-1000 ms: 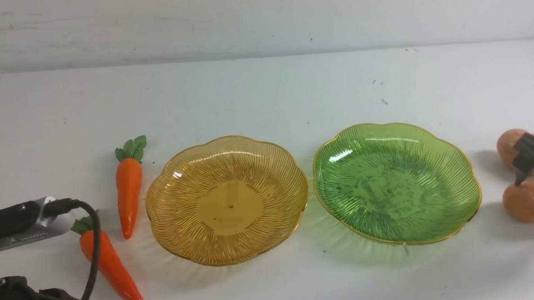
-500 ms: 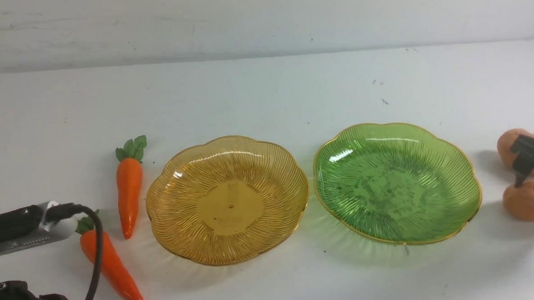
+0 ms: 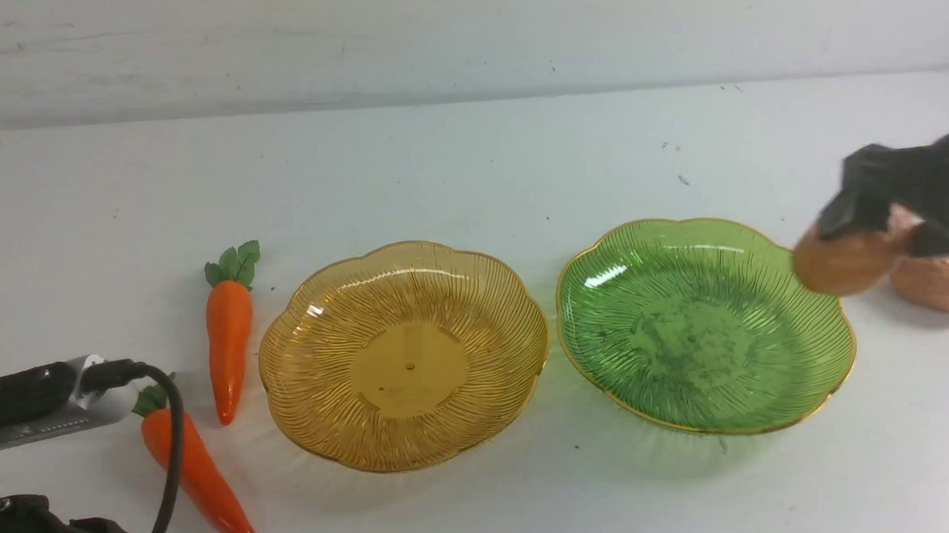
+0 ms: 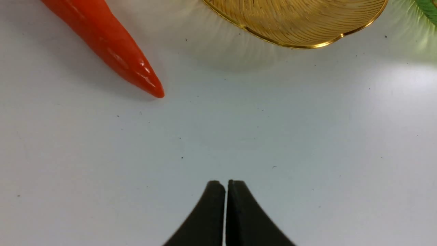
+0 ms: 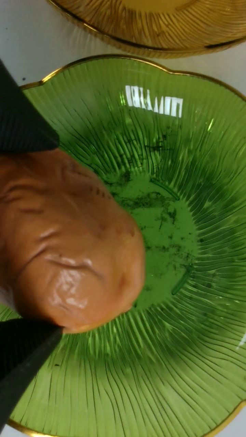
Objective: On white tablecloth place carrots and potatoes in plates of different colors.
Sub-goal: 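Put the potato onto the plate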
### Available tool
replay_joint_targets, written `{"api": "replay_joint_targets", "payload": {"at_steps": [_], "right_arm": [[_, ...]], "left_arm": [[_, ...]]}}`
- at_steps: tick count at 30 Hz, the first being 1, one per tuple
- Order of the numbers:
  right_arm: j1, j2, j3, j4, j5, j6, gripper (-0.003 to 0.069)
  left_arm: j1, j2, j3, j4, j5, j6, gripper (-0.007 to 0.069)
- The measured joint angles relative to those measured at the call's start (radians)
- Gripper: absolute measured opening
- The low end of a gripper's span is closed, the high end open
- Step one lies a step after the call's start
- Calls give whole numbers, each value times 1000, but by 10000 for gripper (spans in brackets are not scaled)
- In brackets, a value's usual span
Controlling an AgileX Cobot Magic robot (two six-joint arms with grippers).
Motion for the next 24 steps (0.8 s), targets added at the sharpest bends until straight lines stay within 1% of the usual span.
{"api": "replay_joint_targets", "payload": {"at_steps": [1,3,5,7,9,10,11,12,13,14,15,16,17,19,20,21,22,23,24], "right_arm": [[3,4,0,-6,-8,0,580],[3,5,-2,-26,-5,0,634],[3,5,-24,-69,37,-5,673],[3,5,-66,-117,96,-6,687],[3,5,-125,-193,164,-6,682],[2,5,-155,-224,195,-6,657],[-7,5,-181,-266,220,3,610],[-24,8,-204,-296,239,21,526],[-41,10,-220,-319,247,47,465],[-81,19,-232,-341,253,77,359],[-116,29,-238,-351,253,135,264],[-168,43,-239,-351,244,196,122],[-212,58,-239,-340,229,234,66],[-289,86,-239,-297,191,254,10],[-318,101,-240,-279,176,235,6],[-335,113,-242,-279,171,200,15],[-352,129,-243,-285,166,133,42],[-357,141,-244,-298,166,96,71],[-360,154,-245,-317,165,63,115]], "left_arm": [[0,0,0,0,-5,0,-3],[0,0,0,0,-6,0,-3],[0,0,0,0,-7,0,-3],[0,0,0,0,-7,0,-3],[0,0,0,0,-7,0,-3],[0,0,0,0,-7,0,-3],[0,0,0,0,-7,0,-3],[0,0,0,0,-7,0,-3],[0,0,0,0,-8,0,-3],[0,0,0,0,-9,0,-3],[0,0,0,0,-9,0,-3],[0,0,0,0,-9,0,-3],[0,0,0,0,-10,0,-3],[0,0,0,0,-11,0,-3],[0,0,0,0,-11,0,-3],[0,0,0,0,-12,0,-3],[0,0,0,0,-12,0,-3],[0,0,0,0,-12,0,-3],[0,0,0,0,-12,0,-3]]}}
